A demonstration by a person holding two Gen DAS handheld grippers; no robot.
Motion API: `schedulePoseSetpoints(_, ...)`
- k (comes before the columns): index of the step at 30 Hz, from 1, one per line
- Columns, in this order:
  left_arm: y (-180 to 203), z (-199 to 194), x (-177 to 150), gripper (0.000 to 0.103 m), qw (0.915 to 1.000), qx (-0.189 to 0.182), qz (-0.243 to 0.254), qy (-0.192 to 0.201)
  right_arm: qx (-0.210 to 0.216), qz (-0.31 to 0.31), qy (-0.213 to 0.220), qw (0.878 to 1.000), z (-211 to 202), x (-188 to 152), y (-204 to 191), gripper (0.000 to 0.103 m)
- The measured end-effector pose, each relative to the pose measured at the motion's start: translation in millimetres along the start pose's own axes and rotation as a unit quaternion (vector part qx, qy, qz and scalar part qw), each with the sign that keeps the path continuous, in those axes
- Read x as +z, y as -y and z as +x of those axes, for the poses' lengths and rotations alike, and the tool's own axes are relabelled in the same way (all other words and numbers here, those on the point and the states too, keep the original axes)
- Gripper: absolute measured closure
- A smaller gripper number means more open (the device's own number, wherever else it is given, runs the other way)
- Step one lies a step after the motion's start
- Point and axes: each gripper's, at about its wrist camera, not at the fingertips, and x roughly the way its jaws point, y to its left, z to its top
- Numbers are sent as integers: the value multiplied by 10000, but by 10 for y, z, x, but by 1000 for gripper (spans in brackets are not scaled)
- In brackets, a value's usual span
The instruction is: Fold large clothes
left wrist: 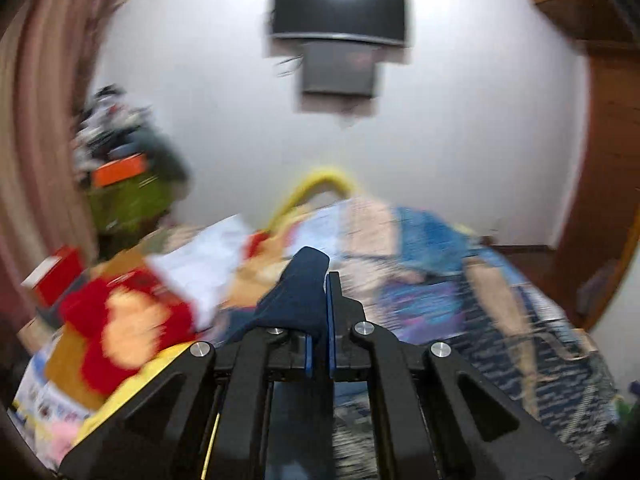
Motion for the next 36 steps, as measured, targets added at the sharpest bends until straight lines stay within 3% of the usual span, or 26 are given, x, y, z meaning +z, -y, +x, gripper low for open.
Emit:
schedulePoseSetpoints(4,965,158,80,99,9961,-762,441,-49,14,182,99,9998,-91,-9,216,0)
schedulePoseSetpoints(9,2003,362,-252,99,9834,-1444,1004,-440,-70,317,69,9995,-130,-42,508,0)
schedulePoseSetpoints(14,2850,692,-1027,99,9570,-1984,1452,-1537,-203,510,-73,9985,-119,-148,825,0)
schedulePoseSetpoints(18,3245,834,-1687,99,9334,-2087,1761,-2330,-318,663,-216,9971,-109,-250,1042,0)
schedulePoseSetpoints(23,3430,882,-2075,99,9182,-2139,1799,-2807,-317,877,-401,9948,-97,-348,1203,0)
schedulePoseSetpoints(26,3344,784,-2044,94,9141,-2327,1712,-2845,-214,972,-493,9938,-60,-343,1234,0)
schedulePoseSetpoints(27,3273,730,-2013,82,9094,-2472,1644,-2912,-143,1008,-516,9935,-45,-326,1231,0)
schedulePoseSetpoints(28,3201,682,-1989,62,9049,-2606,1573,-2975,-73,1032,-536,9932,-19,-301,1220,0)
schedulePoseSetpoints(29,3135,658,-1964,54,9027,-2678,1524,-3002,-20,1042,-558,9930,15,-280,1215,0)
schedulePoseSetpoints(30,3053,591,-1903,43,9037,-2716,1477,-2962,63,1064,-584,9926,53,-245,1188,0)
schedulePoseSetpoints(33,2686,340,-1718,36,9160,-2615,1460,-2668,315,1110,-660,9911,195,-147,1080,0)
schedulePoseSetpoints(36,2171,193,-1604,20,9358,-2183,1395,-2391,611,1103,-836,9885,421,-51,926,0)
